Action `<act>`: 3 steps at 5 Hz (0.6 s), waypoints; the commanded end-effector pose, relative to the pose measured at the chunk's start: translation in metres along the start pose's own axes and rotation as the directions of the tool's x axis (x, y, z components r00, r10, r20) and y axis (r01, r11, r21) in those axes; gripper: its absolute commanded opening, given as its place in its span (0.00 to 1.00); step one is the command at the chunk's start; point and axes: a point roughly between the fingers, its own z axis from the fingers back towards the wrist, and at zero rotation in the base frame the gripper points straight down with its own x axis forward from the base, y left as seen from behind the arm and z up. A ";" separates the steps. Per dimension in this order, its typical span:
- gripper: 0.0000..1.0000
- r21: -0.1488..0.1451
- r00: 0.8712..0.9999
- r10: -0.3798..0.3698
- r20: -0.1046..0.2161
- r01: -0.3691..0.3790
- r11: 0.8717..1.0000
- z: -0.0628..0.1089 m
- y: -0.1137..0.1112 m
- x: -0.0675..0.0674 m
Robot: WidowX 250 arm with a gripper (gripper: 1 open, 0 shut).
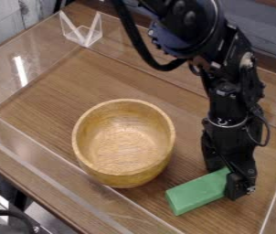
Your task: Remove the green block from inside the brown bowl and put it on the table
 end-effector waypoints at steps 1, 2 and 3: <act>0.00 0.008 1.000 -0.008 0.013 0.008 1.000 0.004 -0.003 0.004; 0.00 -0.005 1.000 0.019 -0.015 -0.019 1.000 0.009 -0.007 0.001; 0.00 -0.014 0.998 0.049 -0.042 -0.050 0.999 0.015 -0.011 -0.002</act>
